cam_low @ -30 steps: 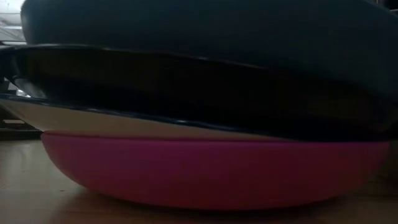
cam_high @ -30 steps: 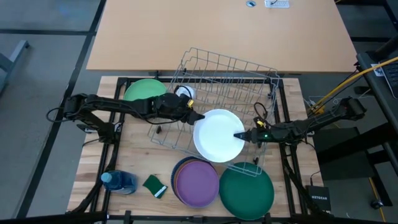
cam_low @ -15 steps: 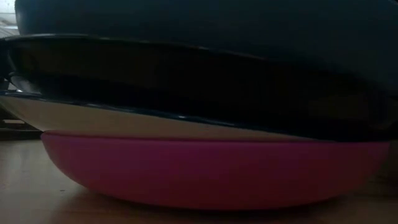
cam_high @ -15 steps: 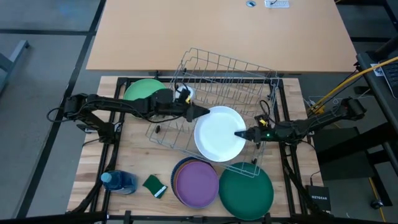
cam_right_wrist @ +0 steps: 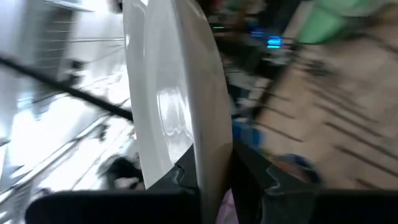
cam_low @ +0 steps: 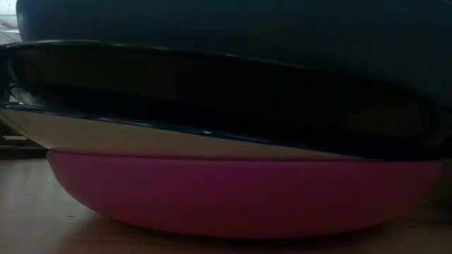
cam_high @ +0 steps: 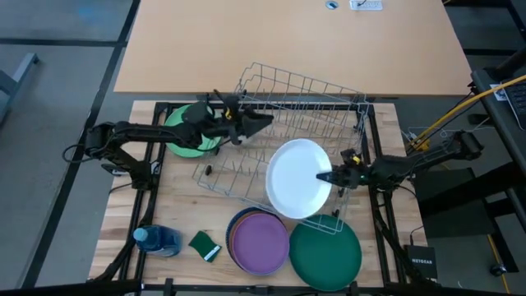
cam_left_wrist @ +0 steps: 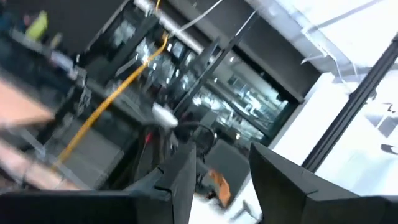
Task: Sort dishes
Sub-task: Put the white plate in the dish rack
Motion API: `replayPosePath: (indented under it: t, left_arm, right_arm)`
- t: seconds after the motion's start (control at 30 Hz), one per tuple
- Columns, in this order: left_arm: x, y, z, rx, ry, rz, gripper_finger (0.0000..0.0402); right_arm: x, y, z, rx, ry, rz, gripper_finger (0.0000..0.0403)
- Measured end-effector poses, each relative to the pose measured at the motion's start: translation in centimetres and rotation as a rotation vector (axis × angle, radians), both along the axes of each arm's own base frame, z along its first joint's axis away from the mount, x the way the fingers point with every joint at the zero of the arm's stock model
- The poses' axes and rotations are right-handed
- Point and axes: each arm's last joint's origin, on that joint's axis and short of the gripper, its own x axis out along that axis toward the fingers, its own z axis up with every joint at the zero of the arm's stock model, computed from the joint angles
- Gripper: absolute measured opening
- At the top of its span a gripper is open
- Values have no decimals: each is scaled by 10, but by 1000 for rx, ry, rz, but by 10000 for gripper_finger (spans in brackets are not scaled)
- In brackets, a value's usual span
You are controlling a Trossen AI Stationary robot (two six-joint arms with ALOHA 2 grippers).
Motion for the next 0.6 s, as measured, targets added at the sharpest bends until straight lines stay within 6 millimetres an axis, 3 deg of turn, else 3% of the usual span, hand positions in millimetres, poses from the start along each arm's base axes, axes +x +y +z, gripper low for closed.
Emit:
replayPosePath:
  t: [0.13, 0.33, 0.6]
  left_arm:
    - [-1, 3, 2, 83, -22, 41, 141]
    - [0, -3, 1, 192, -15, 67, 141]
    - [6, -25, -4, 308, 33, 42, 141]
  right_arm:
    - [-9, 0, 19, -49, -196, 63, 50]
    - [-33, -3, 49, -259, -603, 99, 50]
    - [-50, 1, 58, -656, -923, 149, 50]
